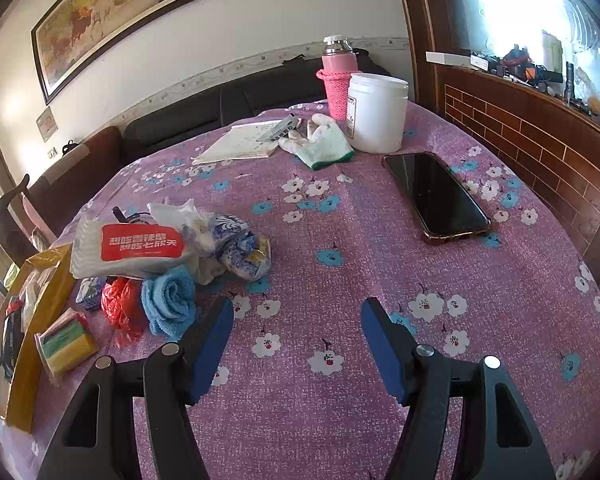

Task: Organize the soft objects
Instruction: 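Withdraw both open tools from the tray back toward the pile, then grasp the clear sponge-strip bag with the left tool while the right tool grasps the blue cloth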

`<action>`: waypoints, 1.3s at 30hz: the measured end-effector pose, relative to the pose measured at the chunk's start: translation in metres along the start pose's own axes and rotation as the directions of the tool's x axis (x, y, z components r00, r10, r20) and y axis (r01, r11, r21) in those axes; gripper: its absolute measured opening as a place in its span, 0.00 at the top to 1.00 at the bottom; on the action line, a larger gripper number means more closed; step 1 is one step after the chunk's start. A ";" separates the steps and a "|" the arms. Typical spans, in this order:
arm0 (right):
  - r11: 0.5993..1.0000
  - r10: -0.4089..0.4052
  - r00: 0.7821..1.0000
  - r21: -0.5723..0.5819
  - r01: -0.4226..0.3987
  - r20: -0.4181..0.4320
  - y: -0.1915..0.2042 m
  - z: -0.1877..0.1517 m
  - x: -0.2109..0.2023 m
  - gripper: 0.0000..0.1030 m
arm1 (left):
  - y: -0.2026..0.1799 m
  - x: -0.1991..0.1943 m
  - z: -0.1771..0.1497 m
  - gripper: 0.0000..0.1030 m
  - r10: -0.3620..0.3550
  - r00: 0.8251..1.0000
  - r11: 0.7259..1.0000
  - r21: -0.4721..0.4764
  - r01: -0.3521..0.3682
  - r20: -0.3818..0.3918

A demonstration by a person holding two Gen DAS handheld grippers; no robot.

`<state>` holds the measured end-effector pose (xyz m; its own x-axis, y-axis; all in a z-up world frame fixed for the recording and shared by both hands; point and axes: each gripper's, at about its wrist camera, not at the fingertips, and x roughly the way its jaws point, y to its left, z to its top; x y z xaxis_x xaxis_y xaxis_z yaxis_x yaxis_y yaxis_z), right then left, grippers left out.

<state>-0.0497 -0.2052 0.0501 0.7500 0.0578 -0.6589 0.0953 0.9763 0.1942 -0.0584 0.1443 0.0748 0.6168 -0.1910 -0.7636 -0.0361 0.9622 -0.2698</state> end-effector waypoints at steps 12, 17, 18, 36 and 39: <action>1.000 0.018 1.000 0.014 -0.018 -0.021 -0.003 -0.002 0.002 0.30 | -0.068 0.089 0.012 0.10 0.079 0.987 0.945 0.327 -0.028 -0.143; 0.999 0.026 0.999 0.024 -0.025 -0.046 -0.005 -0.003 0.007 0.29 | -0.087 0.089 -0.008 0.10 -0.090 0.945 0.931 0.310 0.191 -0.314; 0.999 0.030 0.998 0.026 -0.029 -0.054 -0.006 -0.003 0.008 0.29 | -0.094 0.082 -0.015 0.10 -0.110 0.941 0.918 0.330 0.219 -0.320; 0.999 0.044 0.993 0.029 -0.041 -0.108 -0.003 -0.004 0.018 0.28 | -0.125 0.082 -0.051 0.19 0.031 0.975 0.742 0.659 0.125 -0.220; 0.995 0.100 0.986 0.002 -0.101 -0.133 0.011 -0.001 0.016 0.28 | -0.109 0.072 -0.050 0.45 -0.017 0.967 0.795 0.583 0.166 -0.253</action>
<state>-0.0376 -0.1929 0.0409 0.6622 0.1824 -0.7268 0.0209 0.9650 0.2613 -0.0495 0.0164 0.0202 0.3986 -0.2498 -0.8824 0.5325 0.8465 0.0009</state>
